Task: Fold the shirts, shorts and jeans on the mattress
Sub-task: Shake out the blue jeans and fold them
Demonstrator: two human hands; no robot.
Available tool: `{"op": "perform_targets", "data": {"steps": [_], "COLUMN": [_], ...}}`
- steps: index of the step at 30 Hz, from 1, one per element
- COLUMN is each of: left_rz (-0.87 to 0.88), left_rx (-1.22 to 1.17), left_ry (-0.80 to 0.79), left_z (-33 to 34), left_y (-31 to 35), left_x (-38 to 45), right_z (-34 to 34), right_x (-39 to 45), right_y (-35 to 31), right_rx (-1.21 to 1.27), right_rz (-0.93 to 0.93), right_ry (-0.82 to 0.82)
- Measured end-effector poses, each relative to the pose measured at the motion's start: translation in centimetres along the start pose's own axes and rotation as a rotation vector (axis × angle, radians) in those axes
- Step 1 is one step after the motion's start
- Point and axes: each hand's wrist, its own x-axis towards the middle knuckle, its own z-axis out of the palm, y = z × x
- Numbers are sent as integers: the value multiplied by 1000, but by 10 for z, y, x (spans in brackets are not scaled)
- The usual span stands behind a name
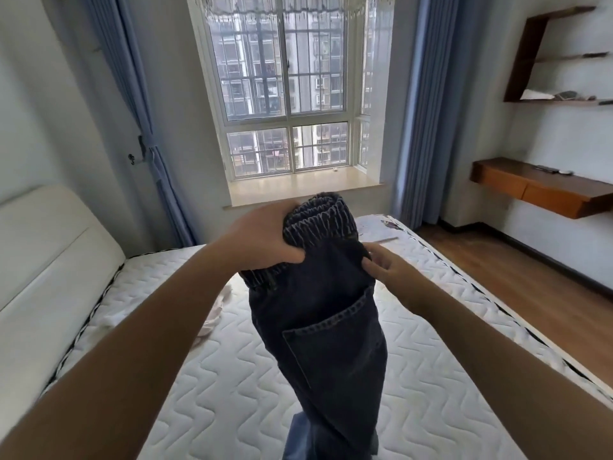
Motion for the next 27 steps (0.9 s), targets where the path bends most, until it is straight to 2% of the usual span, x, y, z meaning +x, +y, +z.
{"op": "perform_targets", "data": {"steps": [3,7,10,12,14,16,18,21,22,27], "left_rz": [-15,-58,-80,-89,-100,-113,-124,-138,-145,-145], "left_rx": [25,73,79,68,71,69,71,90,98,119], "left_ry": [-4,-7,18,29,42,66,114,145,151,142], "left_z": [7,15,20,23,26,26,24,21,20,26], "left_y": [16,42,55,61,65,67,67,67,67,71], "left_x": [13,32,45,53,60,66,69,74,76,85], "right_z": [-12,-21,-28,-32,-36,-43,-48,-57,-61,-71], "right_x": [-7,-16,-21,-17,-11,-7,-6,-5,-5,-6], "right_y": [59,128,172,189,193,191,189,193,194,185], "right_rx": [-70,34,122,315,541,685,624,329,281,174], "right_rz": [279,584,760,754,666,642,654,689,693,675], "right_ry": [25,87,38,-37,-102,-123,-83,138,167,130]}}
